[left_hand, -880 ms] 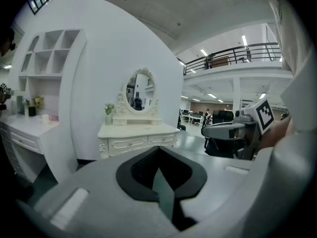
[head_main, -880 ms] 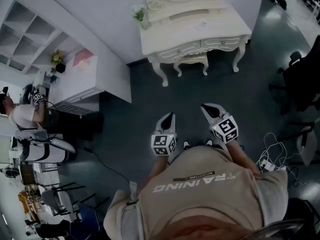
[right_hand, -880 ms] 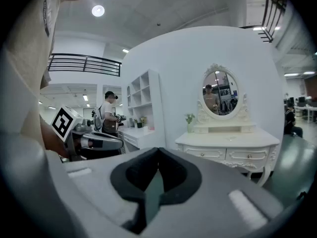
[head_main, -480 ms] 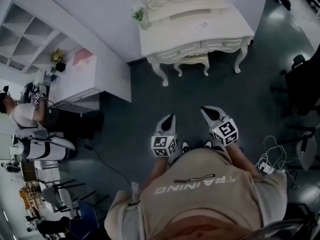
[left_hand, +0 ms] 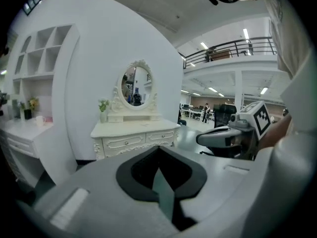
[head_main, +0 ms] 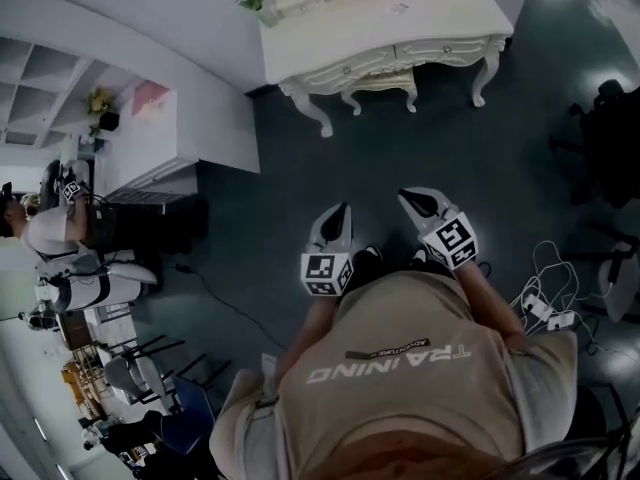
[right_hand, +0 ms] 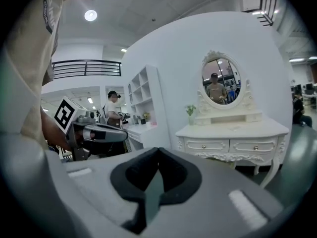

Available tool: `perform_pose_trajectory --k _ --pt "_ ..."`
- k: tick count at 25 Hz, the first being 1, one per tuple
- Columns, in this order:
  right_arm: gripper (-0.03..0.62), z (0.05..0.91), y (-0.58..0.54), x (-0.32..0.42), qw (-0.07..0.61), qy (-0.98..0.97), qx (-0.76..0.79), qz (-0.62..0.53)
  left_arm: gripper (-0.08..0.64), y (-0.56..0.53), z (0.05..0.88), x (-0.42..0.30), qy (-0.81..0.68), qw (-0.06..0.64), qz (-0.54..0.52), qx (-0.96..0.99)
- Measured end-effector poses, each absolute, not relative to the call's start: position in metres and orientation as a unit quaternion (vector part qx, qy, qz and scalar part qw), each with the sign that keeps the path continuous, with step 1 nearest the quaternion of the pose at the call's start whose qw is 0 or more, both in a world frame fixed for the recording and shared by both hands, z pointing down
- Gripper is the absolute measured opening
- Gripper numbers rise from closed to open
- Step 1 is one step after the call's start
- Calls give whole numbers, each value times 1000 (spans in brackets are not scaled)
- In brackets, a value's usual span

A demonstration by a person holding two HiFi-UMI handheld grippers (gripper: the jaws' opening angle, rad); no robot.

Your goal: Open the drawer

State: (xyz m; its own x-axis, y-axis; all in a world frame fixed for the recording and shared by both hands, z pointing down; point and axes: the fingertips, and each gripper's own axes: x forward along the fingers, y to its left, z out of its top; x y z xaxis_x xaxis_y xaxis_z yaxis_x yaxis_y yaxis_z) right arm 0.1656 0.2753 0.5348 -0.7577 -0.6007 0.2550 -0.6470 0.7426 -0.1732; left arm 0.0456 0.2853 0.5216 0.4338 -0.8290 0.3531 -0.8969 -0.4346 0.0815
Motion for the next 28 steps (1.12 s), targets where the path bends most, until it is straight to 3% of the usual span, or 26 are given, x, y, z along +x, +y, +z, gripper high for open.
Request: perform_pose_trajectory --k 14,28 --pt "3 527 204 118 146 -900 394 118 8 176 530 -36 -479 116 110 863" --pt "3 533 84 48 158 -886 417 123 8 80 561 -102 -458 146 108 870"
